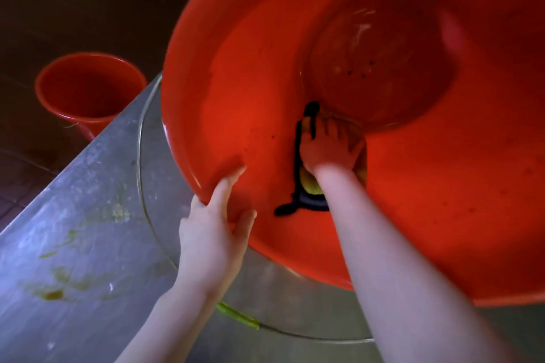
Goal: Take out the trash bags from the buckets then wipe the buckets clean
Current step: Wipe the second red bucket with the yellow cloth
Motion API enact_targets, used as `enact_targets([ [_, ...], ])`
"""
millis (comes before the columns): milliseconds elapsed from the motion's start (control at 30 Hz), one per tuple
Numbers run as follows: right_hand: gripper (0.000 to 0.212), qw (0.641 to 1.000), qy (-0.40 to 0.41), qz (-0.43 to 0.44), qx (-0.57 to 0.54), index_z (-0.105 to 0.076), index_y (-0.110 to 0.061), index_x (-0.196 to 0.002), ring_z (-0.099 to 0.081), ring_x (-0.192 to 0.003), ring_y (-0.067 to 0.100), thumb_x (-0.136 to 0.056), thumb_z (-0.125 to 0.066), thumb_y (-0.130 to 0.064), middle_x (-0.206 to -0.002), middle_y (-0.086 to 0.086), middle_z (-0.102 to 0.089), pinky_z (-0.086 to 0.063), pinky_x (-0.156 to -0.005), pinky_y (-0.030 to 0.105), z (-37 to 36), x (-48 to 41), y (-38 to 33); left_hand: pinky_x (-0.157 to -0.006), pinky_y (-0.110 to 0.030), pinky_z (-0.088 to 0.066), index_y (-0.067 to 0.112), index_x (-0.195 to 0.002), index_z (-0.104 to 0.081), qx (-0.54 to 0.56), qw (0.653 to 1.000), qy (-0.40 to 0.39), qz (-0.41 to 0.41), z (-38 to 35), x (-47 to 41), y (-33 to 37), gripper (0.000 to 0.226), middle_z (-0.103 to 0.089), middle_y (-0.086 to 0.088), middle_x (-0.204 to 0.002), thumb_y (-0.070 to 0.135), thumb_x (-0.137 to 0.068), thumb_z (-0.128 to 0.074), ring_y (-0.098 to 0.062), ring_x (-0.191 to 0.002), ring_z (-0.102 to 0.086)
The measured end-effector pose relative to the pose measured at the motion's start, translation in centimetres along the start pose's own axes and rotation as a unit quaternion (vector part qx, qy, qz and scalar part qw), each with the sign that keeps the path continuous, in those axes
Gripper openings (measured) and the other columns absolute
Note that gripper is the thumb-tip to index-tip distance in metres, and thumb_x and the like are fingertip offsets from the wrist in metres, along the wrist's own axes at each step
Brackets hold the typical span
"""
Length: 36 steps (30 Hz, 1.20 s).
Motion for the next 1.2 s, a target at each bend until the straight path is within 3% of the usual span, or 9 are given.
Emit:
enact_targets([
  [267,0.063,0.967,0.063,0.243,-0.047,-0.016,-0.033,-0.153,-0.015,-0.148,0.019,-0.091,-0.016,-0.049,-0.159,-0.006,-0.021,-0.012,-0.116,0.057,-2.8,14.8,-3.6,-0.088,-0.048,-0.049,0.051,-0.137,-0.039,-0.021,1.000,0.004,-0.002,0.0,0.1,0.1,0.066,-0.053,-0.004,-0.123,0.021,-0.086,-0.069,-0.032,-0.103,-0.057],
  [400,0.061,0.981,0.057,0.184,-0.028,-0.011,-0.035,-0.153,-0.012,-0.148,0.015,-0.095,-0.023,-0.049,-0.161,-0.007,-0.016,-0.011,-0.117,0.055,-2.3,10.8,-3.0,-0.087,-0.047,-0.050,0.054,-0.138,-0.039,-0.018,1.000,-0.004,0.007,0.3,0.2,0.1,0.068,-0.053,-0.002,-0.110,0.025,-0.085,-0.071,-0.032,-0.095,-0.059],
  [567,0.057,0.997,-0.008,0.015,-0.072,-0.008,-0.033,-0.154,-0.003,-0.149,0.016,-0.100,-0.019,-0.049,-0.163,-0.006,-0.006,0.002,-0.117,0.057,-0.2,0.7,-0.7,-0.089,-0.048,-0.048,0.057,-0.138,-0.037,-0.015,1.000,-0.008,0.011,0.1,0.9,0.7,0.069,-0.050,0.004,-0.099,0.028,-0.086,-0.071,-0.027,-0.085,-0.060],
  [700,0.058,0.998,0.003,0.023,-0.050,-0.006,-0.035,-0.153,-0.001,-0.150,0.017,-0.099,-0.016,-0.051,-0.163,-0.008,-0.004,0.007,-0.115,0.059,-0.8,1.0,-0.3,-0.100,-0.046,-0.045,0.059,-0.137,-0.036,-0.002,0.999,-0.037,0.035,0.2,1.3,0.9,0.065,-0.048,-0.003,-0.119,0.031,-0.087,-0.068,-0.030,-0.104,-0.058],
  [833,0.058,0.998,0.010,0.048,-0.042,-0.004,-0.037,-0.153,0.000,-0.150,0.017,-0.099,-0.016,-0.053,-0.162,-0.010,-0.002,0.007,-0.115,0.059,-1.4,2.5,1.0,-0.103,-0.035,-0.040,0.069,-0.132,-0.033,0.010,1.000,0.017,0.020,3.0,2.1,2.1,0.054,-0.029,0.000,-0.127,0.069,-0.080,-0.048,-0.023,-0.112,-0.056],
  [900,0.058,0.997,0.013,0.055,-0.046,-0.004,-0.036,-0.153,-0.001,-0.150,0.017,-0.099,-0.019,-0.051,-0.162,-0.010,-0.002,0.005,-0.116,0.060,-1.3,3.1,1.8,-0.101,-0.027,-0.036,0.067,-0.135,-0.033,0.004,0.995,0.071,-0.065,4.7,2.1,3.7,0.048,-0.027,0.004,-0.131,0.058,-0.091,-0.051,0.000,-0.118,-0.046],
  [1000,0.058,0.999,0.005,0.041,-0.035,-0.004,-0.037,-0.153,-0.001,-0.149,0.017,-0.099,-0.019,-0.051,-0.162,-0.011,-0.001,0.003,-0.116,0.060,-1.4,3.8,3.9,-0.084,-0.037,-0.052,0.060,-0.141,-0.032,-0.047,0.989,0.075,-0.119,4.9,1.7,4.7,0.064,-0.033,0.004,-0.124,0.032,-0.092,-0.060,-0.024,-0.097,-0.059],
  [1067,0.057,1.000,0.007,0.006,0.000,-0.005,-0.039,-0.153,-0.002,-0.149,0.015,-0.099,-0.019,-0.052,-0.162,-0.012,-0.003,0.003,-0.116,0.059,-1.1,4.0,6.6,-0.078,-0.040,-0.055,0.059,-0.142,-0.029,-0.075,0.991,0.037,-0.102,3.3,1.2,4.6,0.076,-0.040,-0.003,-0.127,0.018,-0.089,-0.064,-0.032,-0.083,-0.063],
  [1200,0.054,0.996,0.018,-0.022,0.085,-0.009,-0.039,-0.152,-0.007,-0.149,0.014,-0.100,-0.019,-0.050,-0.162,-0.012,-0.009,0.000,-0.114,0.062,0.2,5.1,10.0,-0.070,-0.027,-0.046,0.064,-0.139,-0.023,-0.027,0.999,-0.017,-0.044,-0.9,1.4,4.1,0.079,-0.041,0.002,-0.122,0.014,-0.091,-0.060,-0.009,-0.074,-0.057],
])
Point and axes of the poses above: each hand's wrist, its own x-axis away from the middle knuckle, its own z-axis out of the back of the hand, y = z × x, the point moved 5 cm from there along -x, towards the middle knuckle
